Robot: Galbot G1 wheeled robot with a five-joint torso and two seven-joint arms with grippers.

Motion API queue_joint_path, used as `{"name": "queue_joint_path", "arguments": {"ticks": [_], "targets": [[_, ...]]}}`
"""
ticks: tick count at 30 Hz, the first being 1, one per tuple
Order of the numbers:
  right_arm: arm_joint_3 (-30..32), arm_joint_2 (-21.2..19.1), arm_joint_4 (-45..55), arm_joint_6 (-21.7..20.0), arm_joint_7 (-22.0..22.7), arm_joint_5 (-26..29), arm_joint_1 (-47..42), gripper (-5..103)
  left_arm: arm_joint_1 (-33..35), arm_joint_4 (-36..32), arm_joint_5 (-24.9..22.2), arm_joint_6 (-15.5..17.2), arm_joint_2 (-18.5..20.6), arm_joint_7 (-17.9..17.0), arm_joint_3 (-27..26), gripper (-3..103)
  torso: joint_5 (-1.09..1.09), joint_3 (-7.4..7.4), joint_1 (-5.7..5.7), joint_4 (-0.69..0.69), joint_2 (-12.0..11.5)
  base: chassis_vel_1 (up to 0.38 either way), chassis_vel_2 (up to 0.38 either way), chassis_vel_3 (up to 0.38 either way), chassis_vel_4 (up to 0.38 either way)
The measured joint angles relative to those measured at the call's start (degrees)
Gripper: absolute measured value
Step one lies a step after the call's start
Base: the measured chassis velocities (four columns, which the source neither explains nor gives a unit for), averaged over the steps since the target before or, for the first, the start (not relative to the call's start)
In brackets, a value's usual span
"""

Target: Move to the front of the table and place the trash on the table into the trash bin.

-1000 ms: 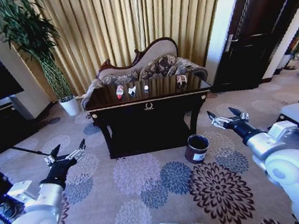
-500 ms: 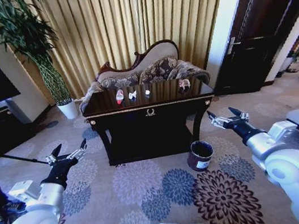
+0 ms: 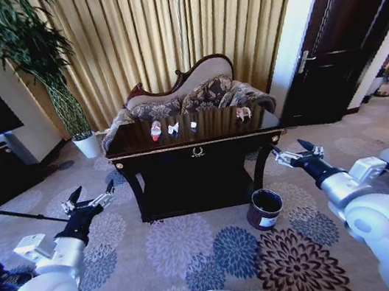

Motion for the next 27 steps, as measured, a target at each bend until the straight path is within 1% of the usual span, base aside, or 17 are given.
{"name": "queue_joint_path", "arguments": {"ticks": [27], "targets": [[0.04, 0.12, -0.31, -0.05, 0.03, 0.0, 0.26, 100, -0.03, 0.0, 0.1, -0.01, -0.46, 0.15, 0.04, 100, 0.0, 0.0, 0.0, 0.0, 0.0, -0.099, 0.072, 0.102, -0.075]]}}
